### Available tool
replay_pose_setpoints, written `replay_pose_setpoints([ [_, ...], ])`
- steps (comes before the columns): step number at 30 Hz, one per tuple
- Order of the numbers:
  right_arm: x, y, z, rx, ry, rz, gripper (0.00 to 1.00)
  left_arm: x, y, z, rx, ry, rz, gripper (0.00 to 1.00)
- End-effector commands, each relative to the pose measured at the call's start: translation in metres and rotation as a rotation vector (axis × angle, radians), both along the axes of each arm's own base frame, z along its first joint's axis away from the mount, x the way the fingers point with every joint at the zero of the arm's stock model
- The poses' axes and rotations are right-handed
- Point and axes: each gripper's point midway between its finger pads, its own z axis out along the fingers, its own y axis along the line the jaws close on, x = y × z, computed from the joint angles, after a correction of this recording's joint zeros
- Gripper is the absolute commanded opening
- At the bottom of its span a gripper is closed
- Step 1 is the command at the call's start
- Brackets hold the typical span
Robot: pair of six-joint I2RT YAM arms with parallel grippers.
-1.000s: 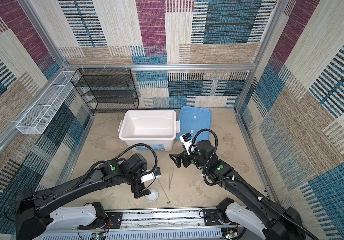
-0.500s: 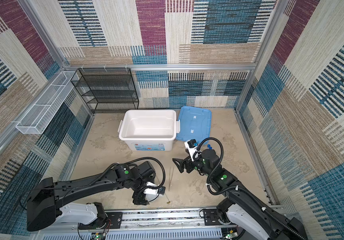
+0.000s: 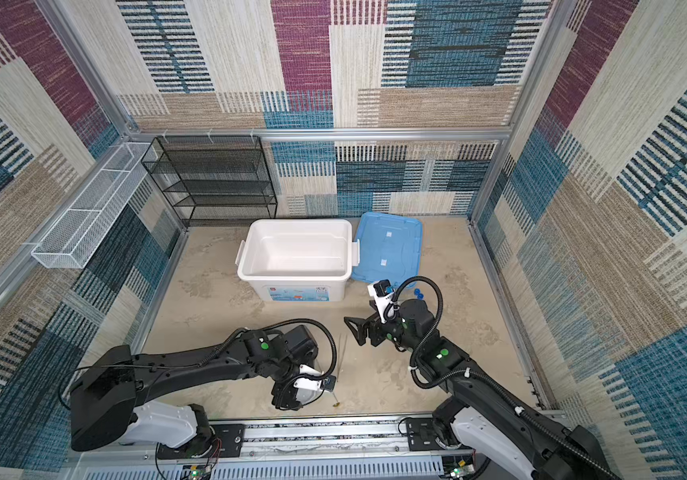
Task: Organize the chemistry lab equipment
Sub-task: 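Lower the left gripper onto the white dish and grasp its rim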
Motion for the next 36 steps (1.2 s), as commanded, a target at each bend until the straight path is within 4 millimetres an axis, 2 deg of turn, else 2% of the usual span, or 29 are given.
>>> replay_pose_setpoints([
  [1, 0.005, 0.001, 0.006, 0.010, -0.038, -0.007, 0.97, 0.007, -0.003, -0.003, -0.002, -0.042, -0.035, 0.94],
  [14, 0.007, -0.002, 0.005, 0.004, -0.039, -0.027, 0.96, 0.004, -0.002, -0.017, 0.029, -0.004, -0.022, 0.90],
  [22, 0.008, -0.003, 0.002, 0.000, -0.036, -0.032, 0.96, 0.004, -0.007, -0.017, 0.022, 0.001, -0.010, 0.88],
  [28, 0.009, -0.004, 0.000, -0.005, -0.029, -0.038, 0.96, 0.000, -0.002, -0.009, 0.007, -0.004, -0.007, 0.92],
  [32, 0.011, -0.004, -0.002, -0.011, -0.028, -0.041, 0.96, -0.005, 0.000, -0.010, 0.011, 0.024, 0.005, 0.92],
  [36, 0.011, -0.003, -0.004, -0.015, -0.025, -0.038, 0.96, 0.000, 0.000, -0.016, 0.039, 0.009, 0.004, 0.93],
])
